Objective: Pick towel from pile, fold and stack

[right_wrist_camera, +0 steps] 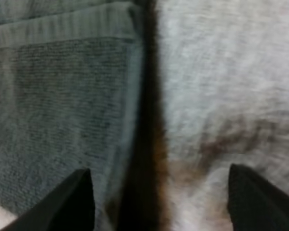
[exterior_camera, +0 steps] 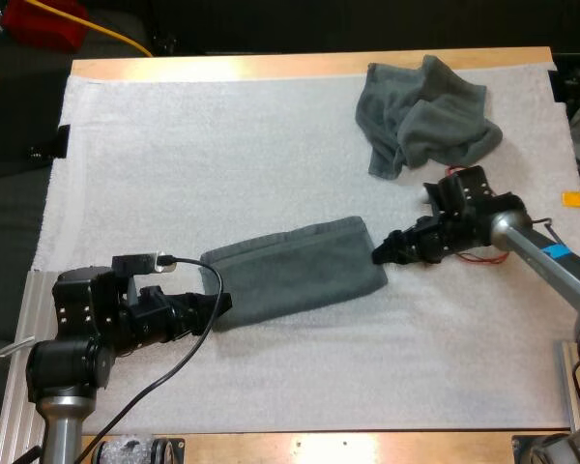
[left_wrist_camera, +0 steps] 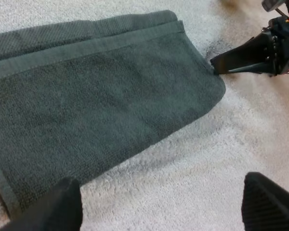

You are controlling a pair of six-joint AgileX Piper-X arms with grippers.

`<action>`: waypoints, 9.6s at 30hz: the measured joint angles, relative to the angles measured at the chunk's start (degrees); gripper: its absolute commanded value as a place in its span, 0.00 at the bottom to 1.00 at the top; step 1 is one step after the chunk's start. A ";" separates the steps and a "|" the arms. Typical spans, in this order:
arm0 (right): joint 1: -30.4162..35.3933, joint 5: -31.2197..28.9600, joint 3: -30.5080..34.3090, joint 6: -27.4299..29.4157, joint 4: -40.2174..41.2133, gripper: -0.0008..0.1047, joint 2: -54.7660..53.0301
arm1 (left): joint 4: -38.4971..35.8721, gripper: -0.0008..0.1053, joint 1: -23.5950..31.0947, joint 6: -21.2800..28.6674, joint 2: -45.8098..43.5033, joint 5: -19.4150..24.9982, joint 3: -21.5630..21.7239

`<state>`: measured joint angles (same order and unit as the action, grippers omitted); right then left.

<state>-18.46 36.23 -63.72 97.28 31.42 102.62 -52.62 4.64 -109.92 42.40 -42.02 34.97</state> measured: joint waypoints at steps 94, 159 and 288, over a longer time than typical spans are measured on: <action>-25.73 -13.64 0.37 -32.56 -5.85 0.54 -6.65 | -3.09 0.63 -9.98 1.90 0.00 -4.33 0.00; -17.98 -32.27 0.37 -18.82 8.41 0.02 -14.89 | -0.67 0.63 -9.98 1.90 0.00 -4.73 0.00; -17.98 -27.11 0.42 -22.62 23.71 0.68 -46.62 | 40.29 0.68 -33.46 -30.04 54.77 0.63 9.82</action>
<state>-36.44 9.11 -63.30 74.66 55.13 56.01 -12.33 -28.82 -139.96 97.17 -41.39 44.79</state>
